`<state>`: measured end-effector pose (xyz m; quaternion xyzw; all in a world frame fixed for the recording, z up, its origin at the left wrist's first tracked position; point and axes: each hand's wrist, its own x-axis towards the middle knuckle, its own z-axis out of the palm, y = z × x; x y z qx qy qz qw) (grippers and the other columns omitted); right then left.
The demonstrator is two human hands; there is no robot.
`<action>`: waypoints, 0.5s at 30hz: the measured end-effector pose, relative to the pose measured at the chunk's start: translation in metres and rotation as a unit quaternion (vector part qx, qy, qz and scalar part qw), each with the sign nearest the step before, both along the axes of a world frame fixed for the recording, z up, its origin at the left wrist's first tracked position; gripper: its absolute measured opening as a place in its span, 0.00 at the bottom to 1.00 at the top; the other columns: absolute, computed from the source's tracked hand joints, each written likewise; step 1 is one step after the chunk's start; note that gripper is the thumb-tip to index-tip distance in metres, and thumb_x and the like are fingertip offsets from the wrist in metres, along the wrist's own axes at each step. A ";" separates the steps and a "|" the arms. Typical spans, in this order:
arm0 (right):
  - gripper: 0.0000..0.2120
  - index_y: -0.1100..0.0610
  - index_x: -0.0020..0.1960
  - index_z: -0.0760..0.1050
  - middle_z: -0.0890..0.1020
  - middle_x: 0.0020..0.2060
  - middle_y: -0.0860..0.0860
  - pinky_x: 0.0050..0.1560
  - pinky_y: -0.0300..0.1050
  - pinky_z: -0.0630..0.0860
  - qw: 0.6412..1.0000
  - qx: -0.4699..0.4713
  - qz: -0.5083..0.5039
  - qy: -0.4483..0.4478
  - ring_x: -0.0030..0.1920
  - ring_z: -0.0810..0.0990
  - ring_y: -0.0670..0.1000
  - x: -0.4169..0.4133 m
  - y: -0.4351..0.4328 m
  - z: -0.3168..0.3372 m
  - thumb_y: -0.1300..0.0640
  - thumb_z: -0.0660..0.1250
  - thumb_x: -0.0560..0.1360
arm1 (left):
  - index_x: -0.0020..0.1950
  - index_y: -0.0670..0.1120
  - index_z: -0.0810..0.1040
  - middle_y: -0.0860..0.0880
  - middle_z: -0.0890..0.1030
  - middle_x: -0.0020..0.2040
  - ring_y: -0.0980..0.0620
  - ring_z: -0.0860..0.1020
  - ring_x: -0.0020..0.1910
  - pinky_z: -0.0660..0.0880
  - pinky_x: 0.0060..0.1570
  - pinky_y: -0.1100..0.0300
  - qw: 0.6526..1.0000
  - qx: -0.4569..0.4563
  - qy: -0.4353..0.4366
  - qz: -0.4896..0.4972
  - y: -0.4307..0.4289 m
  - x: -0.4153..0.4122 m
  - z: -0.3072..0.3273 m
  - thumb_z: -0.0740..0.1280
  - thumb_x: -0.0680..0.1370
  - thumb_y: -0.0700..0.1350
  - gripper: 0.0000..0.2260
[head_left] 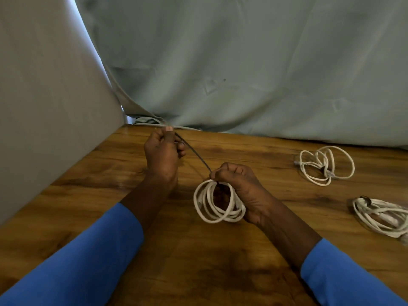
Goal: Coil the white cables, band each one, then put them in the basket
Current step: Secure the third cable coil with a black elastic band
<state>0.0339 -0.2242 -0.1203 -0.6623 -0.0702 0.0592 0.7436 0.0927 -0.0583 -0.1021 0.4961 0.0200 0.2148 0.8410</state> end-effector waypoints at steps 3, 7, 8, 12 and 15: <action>0.15 0.57 0.32 0.80 0.81 0.33 0.56 0.36 0.44 0.79 0.999 0.028 -0.047 0.002 0.31 0.79 0.52 0.002 -0.005 -0.004 0.67 0.70 0.76 | 0.51 0.49 0.79 0.52 0.82 0.39 0.56 0.75 0.33 0.68 0.32 0.60 0.991 0.054 0.043 -0.111 -0.004 -0.010 -0.004 0.64 0.83 0.56 0.12; 0.12 0.59 0.34 0.79 0.82 0.32 0.57 0.35 0.44 0.80 0.996 0.034 -0.083 -0.003 0.30 0.81 0.52 0.006 -0.005 -0.005 0.68 0.70 0.76 | 0.53 0.45 0.84 0.53 0.82 0.39 0.56 0.74 0.32 0.70 0.30 0.63 0.955 0.239 -0.025 -0.171 -0.021 -0.026 -0.009 0.65 0.84 0.46 0.09; 0.11 0.60 0.35 0.79 0.82 0.32 0.57 0.35 0.44 0.81 0.995 0.035 -0.089 -0.003 0.30 0.81 0.52 0.007 -0.004 -0.005 0.68 0.70 0.76 | 0.53 0.43 0.84 0.53 0.83 0.38 0.57 0.74 0.31 0.71 0.31 0.64 0.945 0.271 -0.055 -0.176 -0.023 -0.027 -0.010 0.65 0.84 0.42 0.08; 0.03 0.66 0.46 0.81 0.85 0.39 0.60 0.38 0.46 0.84 0.997 0.059 -0.041 0.005 0.35 0.85 0.53 0.007 -0.010 -0.006 0.66 0.71 0.77 | 0.54 0.42 0.84 0.51 0.84 0.41 0.58 0.77 0.33 0.75 0.36 0.64 0.921 0.334 -0.114 -0.166 -0.016 -0.024 -0.013 0.63 0.84 0.36 0.10; 0.11 0.70 0.59 0.79 0.86 0.48 0.63 0.40 0.42 0.84 0.999 0.010 0.047 -0.025 0.43 0.87 0.53 0.005 -0.016 -0.007 0.63 0.67 0.81 | 0.49 0.44 0.83 0.49 0.81 0.37 0.57 0.76 0.30 0.75 0.34 0.62 0.948 0.273 -0.086 -0.137 -0.020 -0.022 -0.018 0.62 0.84 0.35 0.11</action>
